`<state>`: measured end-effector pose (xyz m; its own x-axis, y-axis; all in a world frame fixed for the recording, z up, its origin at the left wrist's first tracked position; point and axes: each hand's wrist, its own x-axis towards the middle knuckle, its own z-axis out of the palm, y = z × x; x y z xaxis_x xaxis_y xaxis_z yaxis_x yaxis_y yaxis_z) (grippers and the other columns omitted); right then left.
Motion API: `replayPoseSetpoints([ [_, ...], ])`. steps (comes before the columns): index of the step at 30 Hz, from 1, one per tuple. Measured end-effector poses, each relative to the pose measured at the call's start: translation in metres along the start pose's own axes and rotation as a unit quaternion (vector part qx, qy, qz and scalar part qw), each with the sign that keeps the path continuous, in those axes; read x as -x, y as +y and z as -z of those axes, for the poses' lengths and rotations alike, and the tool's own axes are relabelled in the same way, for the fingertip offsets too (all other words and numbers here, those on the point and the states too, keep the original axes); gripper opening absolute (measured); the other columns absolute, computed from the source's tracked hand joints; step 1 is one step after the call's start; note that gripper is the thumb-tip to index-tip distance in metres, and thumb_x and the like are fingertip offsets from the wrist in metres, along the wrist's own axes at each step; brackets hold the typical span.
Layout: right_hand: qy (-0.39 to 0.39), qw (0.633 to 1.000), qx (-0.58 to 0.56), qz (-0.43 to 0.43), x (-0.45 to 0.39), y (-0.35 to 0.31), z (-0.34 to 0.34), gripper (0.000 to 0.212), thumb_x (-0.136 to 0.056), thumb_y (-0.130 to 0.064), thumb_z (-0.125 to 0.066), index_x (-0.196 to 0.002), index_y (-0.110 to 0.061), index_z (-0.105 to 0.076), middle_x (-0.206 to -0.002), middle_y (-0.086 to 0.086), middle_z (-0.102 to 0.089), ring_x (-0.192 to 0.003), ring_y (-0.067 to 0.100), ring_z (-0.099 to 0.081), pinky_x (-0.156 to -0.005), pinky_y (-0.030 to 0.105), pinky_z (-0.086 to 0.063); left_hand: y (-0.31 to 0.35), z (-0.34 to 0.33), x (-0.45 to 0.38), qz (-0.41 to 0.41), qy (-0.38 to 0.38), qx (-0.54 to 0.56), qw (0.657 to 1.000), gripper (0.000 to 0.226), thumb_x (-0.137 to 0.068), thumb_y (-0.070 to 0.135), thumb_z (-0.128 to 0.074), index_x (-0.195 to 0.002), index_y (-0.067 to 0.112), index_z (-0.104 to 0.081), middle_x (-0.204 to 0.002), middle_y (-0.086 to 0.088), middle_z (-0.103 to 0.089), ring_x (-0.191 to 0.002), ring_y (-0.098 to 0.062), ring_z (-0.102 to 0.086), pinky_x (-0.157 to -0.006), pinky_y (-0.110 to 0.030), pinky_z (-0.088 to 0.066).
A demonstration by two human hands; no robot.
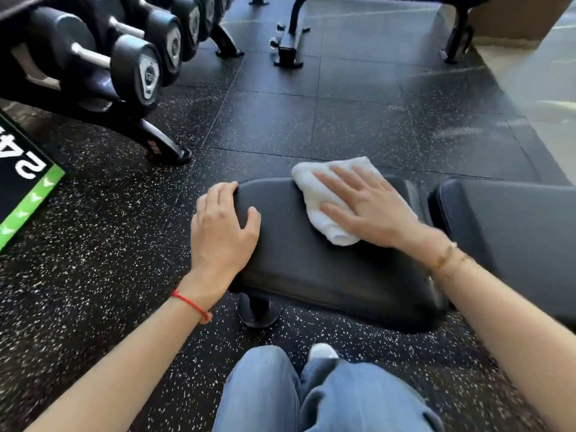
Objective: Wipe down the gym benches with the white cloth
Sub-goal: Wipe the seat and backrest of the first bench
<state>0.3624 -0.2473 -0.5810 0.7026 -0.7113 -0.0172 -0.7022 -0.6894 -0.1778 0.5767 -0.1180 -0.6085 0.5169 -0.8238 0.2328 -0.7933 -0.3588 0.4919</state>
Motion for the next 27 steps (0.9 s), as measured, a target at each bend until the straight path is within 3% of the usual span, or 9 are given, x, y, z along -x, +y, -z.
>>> replayPoseSetpoints([
  [3,-0.095,0.995,-0.026,0.03,-0.076,-0.006,0.005,0.05,-0.097,-0.064,-0.033,-0.145,-0.048,-0.034,-0.141,0.0,-0.054,-0.125,0.029,-0.052,-0.099,0.042,-0.035,0.002,-0.004,-0.015,0.062,-0.004,0.01,0.998,0.044,-0.093,0.033,-0.053,-0.133,0.015,-0.052,-0.133,-0.005,-0.054,-0.123,-0.027,-0.048,-0.102,-0.042,-0.04],
  [6,-0.211,0.969,-0.107,0.073,-0.124,-0.026,0.001,0.044,-0.093,-0.072,-0.032,-0.129,-0.05,-0.045,-0.119,0.001,-0.066,-0.105,0.027,-0.058,-0.083,0.037,-0.034,0.01,-0.005,-0.026,0.126,-0.023,0.002,0.992,0.035,-0.096,0.031,-0.047,-0.127,0.015,-0.054,-0.126,-0.007,-0.059,-0.117,-0.029,-0.054,-0.095,-0.043,-0.043],
  [10,-0.23,0.957,-0.114,0.137,-0.118,-0.017,0.007,0.055,-0.091,-0.074,-0.033,-0.142,-0.051,-0.032,-0.122,-0.002,-0.064,-0.112,0.029,-0.061,-0.089,0.042,-0.043,0.02,-0.002,-0.024,0.137,-0.048,-0.031,0.989,0.036,-0.099,0.029,-0.04,-0.129,0.013,-0.053,-0.124,-0.007,-0.06,-0.113,-0.03,-0.056,-0.094,-0.044,-0.045],
  [15,-0.277,0.946,-0.136,0.102,-0.096,0.043,0.023,0.057,-0.089,-0.075,-0.03,-0.142,-0.056,-0.024,-0.114,-0.007,-0.06,-0.106,0.026,-0.062,-0.091,0.046,-0.047,0.028,0.001,-0.027,0.168,-0.07,-0.037,0.983,0.041,-0.098,0.028,-0.038,-0.132,0.01,-0.052,-0.128,-0.006,-0.06,-0.117,-0.027,-0.056,-0.1,-0.042,-0.044],
  [18,-0.324,0.923,-0.171,0.117,-0.125,0.013,0.015,0.054,-0.093,-0.07,-0.036,-0.143,-0.05,-0.028,-0.123,-0.004,-0.06,-0.112,0.027,-0.06,-0.093,0.045,-0.045,0.03,0.001,-0.028,0.174,-0.07,-0.027,0.982,0.04,-0.097,0.027,-0.039,-0.131,0.01,-0.053,-0.127,-0.006,-0.061,-0.115,-0.027,-0.057,-0.1,-0.042,-0.046],
  [22,-0.331,0.908,-0.206,0.154,-0.146,-0.028,0.002,0.054,-0.096,-0.065,-0.04,-0.146,-0.047,-0.03,-0.118,-0.002,-0.058,-0.105,0.027,-0.061,-0.089,0.042,-0.047,0.028,0.002,-0.029,0.178,-0.073,-0.013,0.981,0.037,-0.097,0.026,-0.04,-0.13,0.013,-0.052,-0.127,-0.002,-0.061,-0.115,-0.023,-0.057,-0.099,-0.036,-0.044],
  [27,-0.338,0.905,-0.216,0.144,-0.123,0.023,0.015,0.055,-0.093,-0.069,-0.036,-0.144,-0.06,-0.018,-0.11,-0.009,-0.054,-0.099,0.022,-0.061,-0.086,0.042,-0.048,0.026,0.003,-0.029,0.182,-0.088,-0.018,0.979,0.04,-0.099,0.025,-0.039,-0.133,0.011,-0.053,-0.13,-0.004,-0.061,-0.119,-0.024,-0.058,-0.102,-0.041,-0.047],
])
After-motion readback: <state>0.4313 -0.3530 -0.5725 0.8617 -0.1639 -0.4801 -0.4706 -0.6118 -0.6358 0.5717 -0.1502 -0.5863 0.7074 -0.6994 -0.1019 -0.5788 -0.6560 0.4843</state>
